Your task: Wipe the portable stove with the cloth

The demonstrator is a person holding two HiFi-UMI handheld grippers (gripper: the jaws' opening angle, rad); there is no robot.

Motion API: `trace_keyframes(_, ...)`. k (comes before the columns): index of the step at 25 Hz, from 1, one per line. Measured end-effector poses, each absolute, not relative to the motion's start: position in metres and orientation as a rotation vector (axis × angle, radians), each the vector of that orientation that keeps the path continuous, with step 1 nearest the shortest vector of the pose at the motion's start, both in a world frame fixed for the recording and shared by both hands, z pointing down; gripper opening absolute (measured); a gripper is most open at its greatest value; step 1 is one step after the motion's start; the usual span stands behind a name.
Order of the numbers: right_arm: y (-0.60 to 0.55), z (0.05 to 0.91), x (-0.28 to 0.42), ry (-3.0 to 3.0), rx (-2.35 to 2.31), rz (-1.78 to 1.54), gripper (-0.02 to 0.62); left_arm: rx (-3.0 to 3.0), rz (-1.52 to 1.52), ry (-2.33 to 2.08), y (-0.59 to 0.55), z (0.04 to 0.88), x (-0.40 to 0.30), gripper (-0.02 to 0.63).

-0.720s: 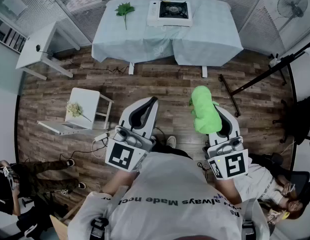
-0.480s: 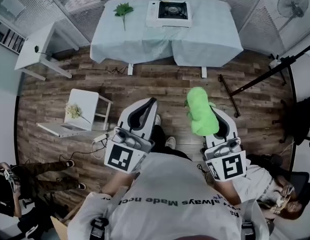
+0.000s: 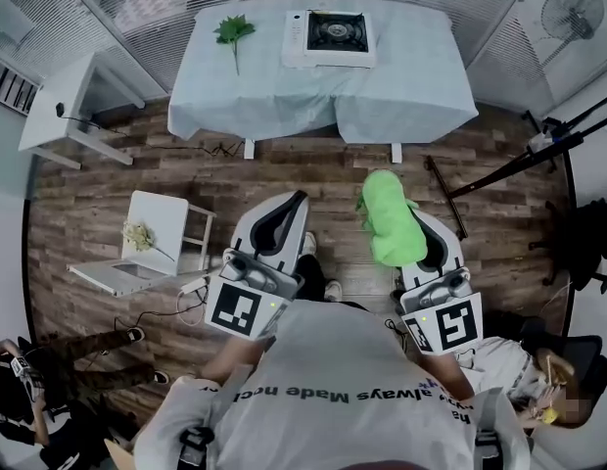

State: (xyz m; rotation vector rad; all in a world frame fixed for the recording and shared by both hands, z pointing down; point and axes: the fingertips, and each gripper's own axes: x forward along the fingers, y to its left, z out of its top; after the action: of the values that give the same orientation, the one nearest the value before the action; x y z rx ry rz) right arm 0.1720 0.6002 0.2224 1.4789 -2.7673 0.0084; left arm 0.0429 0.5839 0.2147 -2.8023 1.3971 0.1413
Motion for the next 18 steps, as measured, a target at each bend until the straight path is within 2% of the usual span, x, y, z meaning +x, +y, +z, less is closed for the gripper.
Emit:
trace_keyframes(11, 0.485, 0.216, 0.097, -2.765, 1.477, -0.02, 0.023, -2.799, 0.145, 1.362, 0.477, 0.209, -0.03, 0.012)
trace_keyframes(18, 0.435, 0.222, 0.076, -2.737, 1.501, -0.009, 0.023, -2.823, 0.134, 1.342, 0.422, 0.213, -0.053, 0.012)
